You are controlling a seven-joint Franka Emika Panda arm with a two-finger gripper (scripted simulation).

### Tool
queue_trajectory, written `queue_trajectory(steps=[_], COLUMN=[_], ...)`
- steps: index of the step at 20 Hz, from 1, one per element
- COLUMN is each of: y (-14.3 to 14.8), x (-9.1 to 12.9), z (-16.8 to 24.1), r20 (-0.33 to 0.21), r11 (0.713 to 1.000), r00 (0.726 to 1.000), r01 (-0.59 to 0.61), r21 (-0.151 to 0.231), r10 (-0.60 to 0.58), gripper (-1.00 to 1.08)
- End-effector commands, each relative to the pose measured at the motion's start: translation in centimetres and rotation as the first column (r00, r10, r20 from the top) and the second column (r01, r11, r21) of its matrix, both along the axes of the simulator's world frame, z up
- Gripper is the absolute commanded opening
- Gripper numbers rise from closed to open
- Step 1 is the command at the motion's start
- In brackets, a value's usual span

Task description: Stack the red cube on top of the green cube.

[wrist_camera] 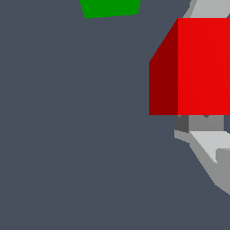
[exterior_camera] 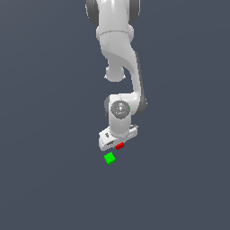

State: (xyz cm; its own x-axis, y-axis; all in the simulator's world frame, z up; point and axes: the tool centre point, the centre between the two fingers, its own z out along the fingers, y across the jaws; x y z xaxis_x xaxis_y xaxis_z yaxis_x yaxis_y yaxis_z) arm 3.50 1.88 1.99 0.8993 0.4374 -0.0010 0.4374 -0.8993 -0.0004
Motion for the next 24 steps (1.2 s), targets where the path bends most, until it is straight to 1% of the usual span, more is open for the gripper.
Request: queue_trajectory(steps=[1, 10, 14, 18, 24], y=[0.0, 0.0, 0.0, 0.0, 0.0], x=[0.0, 0.0, 0.0, -0.1, -0.1], z=[0.0, 0.0, 0.7, 2.5, 6.7], r20=[0.001, 0.001, 0.001, 0.001, 0.001], r11=[1.0, 1.0, 1.0, 1.0, 1.0], r00=[1.0, 1.0, 1.0, 1.0, 1.0], r01=[0.0, 0.0, 0.0, -0.001, -0.001], r21=[0.0, 0.0, 0.0, 0.0, 0.0], r10=[0.0, 0.0, 0.0, 0.001, 0.001], gripper=[-1.0, -1.0, -1.0, -1.0, -1.0])
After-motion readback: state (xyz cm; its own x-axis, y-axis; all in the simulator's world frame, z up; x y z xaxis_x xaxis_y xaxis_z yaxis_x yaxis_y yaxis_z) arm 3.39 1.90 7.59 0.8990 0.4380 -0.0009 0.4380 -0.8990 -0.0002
